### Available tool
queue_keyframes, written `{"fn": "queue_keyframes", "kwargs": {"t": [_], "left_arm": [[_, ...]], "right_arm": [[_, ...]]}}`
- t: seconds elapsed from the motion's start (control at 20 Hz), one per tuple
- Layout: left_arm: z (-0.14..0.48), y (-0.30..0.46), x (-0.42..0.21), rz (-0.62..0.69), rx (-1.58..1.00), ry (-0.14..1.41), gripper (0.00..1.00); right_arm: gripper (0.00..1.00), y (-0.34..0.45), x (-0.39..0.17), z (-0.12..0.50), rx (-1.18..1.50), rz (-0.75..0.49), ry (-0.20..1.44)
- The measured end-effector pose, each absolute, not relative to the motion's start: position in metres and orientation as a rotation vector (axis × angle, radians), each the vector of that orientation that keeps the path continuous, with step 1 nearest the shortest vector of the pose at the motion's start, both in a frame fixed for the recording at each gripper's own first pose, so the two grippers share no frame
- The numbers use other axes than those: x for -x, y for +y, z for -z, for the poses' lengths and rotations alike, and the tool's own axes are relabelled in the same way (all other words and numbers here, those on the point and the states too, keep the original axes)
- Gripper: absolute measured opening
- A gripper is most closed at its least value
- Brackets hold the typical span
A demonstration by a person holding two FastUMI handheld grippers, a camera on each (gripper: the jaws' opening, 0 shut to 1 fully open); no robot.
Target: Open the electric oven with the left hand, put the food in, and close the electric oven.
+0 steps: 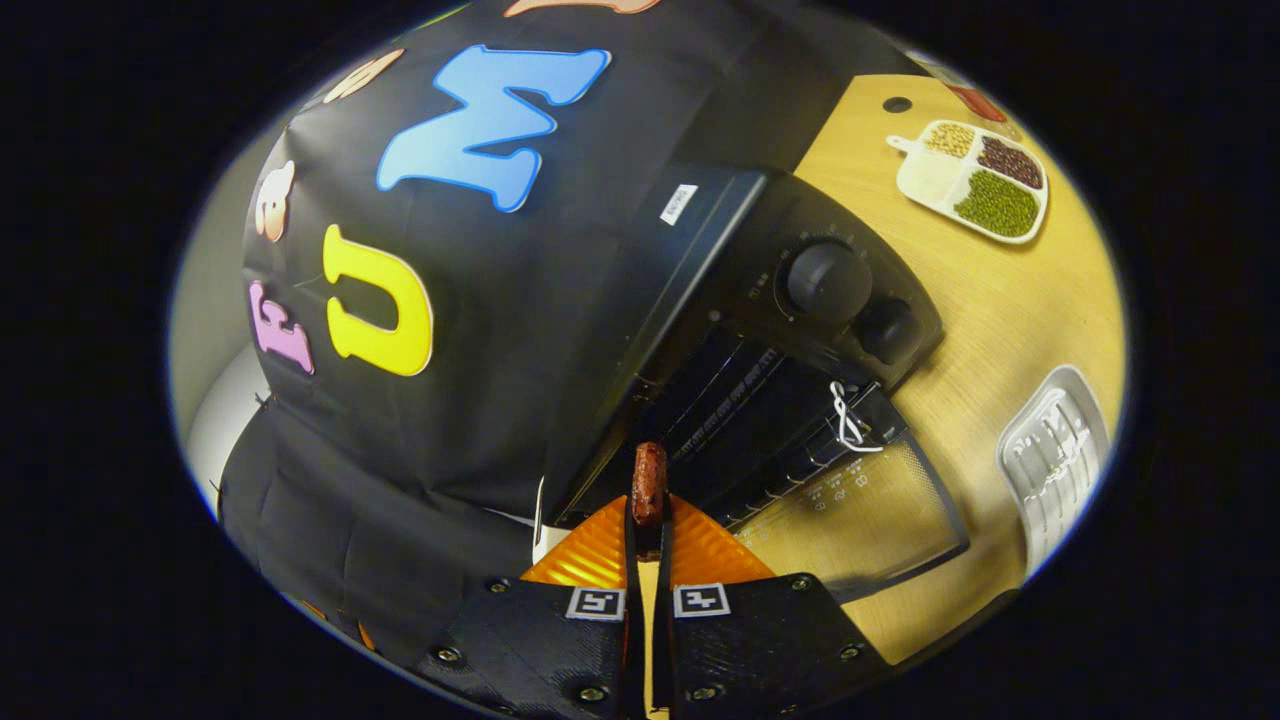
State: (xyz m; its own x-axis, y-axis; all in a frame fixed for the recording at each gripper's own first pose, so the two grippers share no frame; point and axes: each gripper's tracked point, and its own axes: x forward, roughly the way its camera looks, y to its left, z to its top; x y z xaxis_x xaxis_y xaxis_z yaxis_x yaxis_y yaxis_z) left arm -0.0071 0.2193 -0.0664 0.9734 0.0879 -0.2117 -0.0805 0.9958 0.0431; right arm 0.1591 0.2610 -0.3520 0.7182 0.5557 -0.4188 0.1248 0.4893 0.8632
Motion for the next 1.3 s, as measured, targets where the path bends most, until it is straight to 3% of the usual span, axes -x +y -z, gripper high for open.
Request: {"fn": "queue_keyframes", "kwargs": {"t": [0.15,0.4,0.45,0.8,1.0,1.1,1.15,1.2,1.25,1.3], "left_arm": [[0.068,0.226,0.008,-0.094,-0.038,0.222,0.91],[0.078,0.233,0.007,-0.101,-0.04,0.245,0.95],[0.079,0.234,0.008,-0.105,-0.041,0.247,0.95],[0.088,0.242,0.008,-0.116,-0.017,0.261,0.95],[0.085,0.241,0.008,-0.112,-0.022,0.249,0.98],[0.086,0.238,0.005,-0.108,-0.021,0.247,0.99],[0.086,0.237,0.004,-0.107,-0.018,0.245,0.99],[0.087,0.235,0.003,-0.104,-0.012,0.244,0.91],[0.088,0.232,0.0,-0.099,-0.006,0.242,0.95],[0.088,0.229,-0.002,-0.094,-0.001,0.243,0.95]], "right_arm": [[0.04,0.27,-0.174,0.37,-1.108,-0.235,0.751],[0.04,0.272,-0.202,0.39,-1.249,-0.085,0.68],[0.0,0.272,-0.206,0.393,-1.285,-0.062,0.672],[0.14,0.256,-0.22,0.428,-1.195,0.137,0.717],[0.23,0.25,-0.213,0.426,-1.044,0.152,0.779],[0.3,0.245,-0.203,0.417,-0.935,0.14,0.805],[0.44,0.24,-0.197,0.409,-0.87,0.135,0.807],[0.51,0.236,-0.188,0.405,-0.781,0.14,0.821],[0.84,0.232,-0.184,0.398,-0.726,0.12,0.826],[0.74,0.23,-0.176,0.395,-0.679,0.099,0.833]]}}
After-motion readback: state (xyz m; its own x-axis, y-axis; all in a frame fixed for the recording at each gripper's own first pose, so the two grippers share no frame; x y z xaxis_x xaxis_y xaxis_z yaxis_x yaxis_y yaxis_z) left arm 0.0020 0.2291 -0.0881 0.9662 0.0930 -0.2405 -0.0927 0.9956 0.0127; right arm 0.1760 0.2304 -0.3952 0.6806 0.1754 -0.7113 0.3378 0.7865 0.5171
